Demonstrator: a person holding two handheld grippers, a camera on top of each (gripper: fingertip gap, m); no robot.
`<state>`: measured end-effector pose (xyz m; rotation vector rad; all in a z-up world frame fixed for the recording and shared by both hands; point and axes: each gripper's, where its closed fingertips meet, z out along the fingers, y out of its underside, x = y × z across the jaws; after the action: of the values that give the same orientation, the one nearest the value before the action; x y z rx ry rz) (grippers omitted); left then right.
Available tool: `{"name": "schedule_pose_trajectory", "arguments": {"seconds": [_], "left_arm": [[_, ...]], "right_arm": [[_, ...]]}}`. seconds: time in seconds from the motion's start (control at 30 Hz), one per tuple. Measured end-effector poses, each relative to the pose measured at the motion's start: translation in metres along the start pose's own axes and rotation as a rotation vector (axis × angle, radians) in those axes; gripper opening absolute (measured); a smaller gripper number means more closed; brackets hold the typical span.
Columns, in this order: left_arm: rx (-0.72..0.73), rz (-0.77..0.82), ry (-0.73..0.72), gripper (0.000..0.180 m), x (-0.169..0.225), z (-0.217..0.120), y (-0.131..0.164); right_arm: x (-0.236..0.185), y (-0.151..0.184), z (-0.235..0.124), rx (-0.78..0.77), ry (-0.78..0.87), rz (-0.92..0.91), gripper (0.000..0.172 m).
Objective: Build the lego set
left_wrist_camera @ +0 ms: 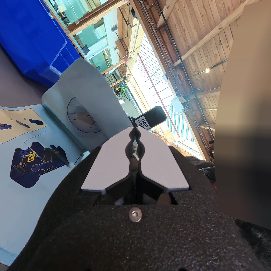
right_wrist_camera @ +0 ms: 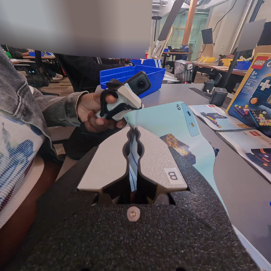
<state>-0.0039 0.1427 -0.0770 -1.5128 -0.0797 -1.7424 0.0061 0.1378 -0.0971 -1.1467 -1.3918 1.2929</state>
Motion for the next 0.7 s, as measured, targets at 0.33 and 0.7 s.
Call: {"name": "schedule_pose_trajectory", "arguments": {"seconds": [0.33,0.7], "left_arm": [[-0.020,0.078,0.003,0.000,0.001,-0.001,0.003],[-0.085,0.182,-0.140,0.000,-0.014,-0.007,0.008]], "right_arm": [[0.003,-0.003,-0.006,0.015,0.021,-0.005,0.003],[0.026,-0.023,-0.049,0.176,0.125,0.101,0.001]]}}
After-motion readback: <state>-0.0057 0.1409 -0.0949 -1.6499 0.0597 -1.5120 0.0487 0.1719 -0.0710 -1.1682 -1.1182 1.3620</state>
